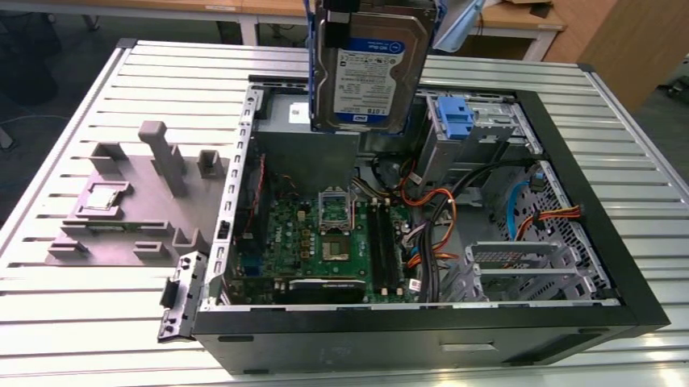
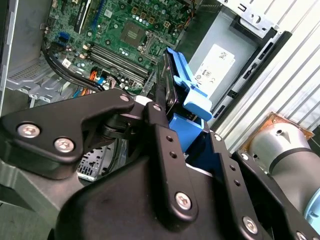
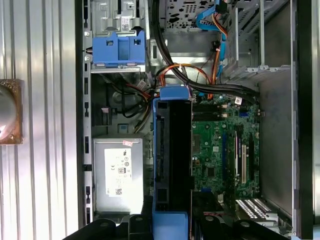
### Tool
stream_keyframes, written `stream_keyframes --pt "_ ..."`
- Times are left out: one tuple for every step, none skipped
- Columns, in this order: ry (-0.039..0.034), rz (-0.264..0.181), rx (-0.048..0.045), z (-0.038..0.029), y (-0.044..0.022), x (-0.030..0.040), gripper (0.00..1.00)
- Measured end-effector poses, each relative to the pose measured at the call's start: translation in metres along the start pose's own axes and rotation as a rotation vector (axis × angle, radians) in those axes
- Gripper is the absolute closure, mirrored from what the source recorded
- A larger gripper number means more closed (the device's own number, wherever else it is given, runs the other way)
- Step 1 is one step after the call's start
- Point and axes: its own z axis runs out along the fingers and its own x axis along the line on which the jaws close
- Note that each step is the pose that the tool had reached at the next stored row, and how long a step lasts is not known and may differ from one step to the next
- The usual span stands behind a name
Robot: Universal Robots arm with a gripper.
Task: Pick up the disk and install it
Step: 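Pick up the disk, then insert the disk into the insertion slot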
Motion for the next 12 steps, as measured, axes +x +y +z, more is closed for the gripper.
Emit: stream_keyframes --pt "-0.0001 0.000 0.0000 0.0000 0.0000 0.0000 0.63" --pt "-0.0028 0.000 -0.0001 0.0000 0.0000 0.0000 0.63" --pt "-0.0054 0.000 -0.0002 0.0000 0.0000 0.0000 0.63" --pt "-0.0055 0.000 -0.0003 0.0000 0.0000 0.0000 0.63" --pt "-0.0055 0.000 -0.0002 0.0000 0.0000 0.0000 0.63" --pt "-0.0057 0.000 -0.0003 0.0000 0.0000 0.0000 0.63" --pt "-0.0057 0.000 -0.0003 0.0000 0.0000 0.0000 0.63" --pt "-0.0133 0.000 -0.0006 0.0000 0.0000 0.0000 0.63" --pt "-0.0209 0.000 -0.0010 0.0000 0.0000 0.0000 0.63" --pt "-0.0210 0.000 -0.0010 0.0000 0.0000 0.0000 0.63" --pt "-0.0210 0.000 -0.0010 0.0000 0.0000 0.0000 0.63" --pt "-0.0210 0.000 -0.0010 0.0000 0.0000 0.0000 0.63"
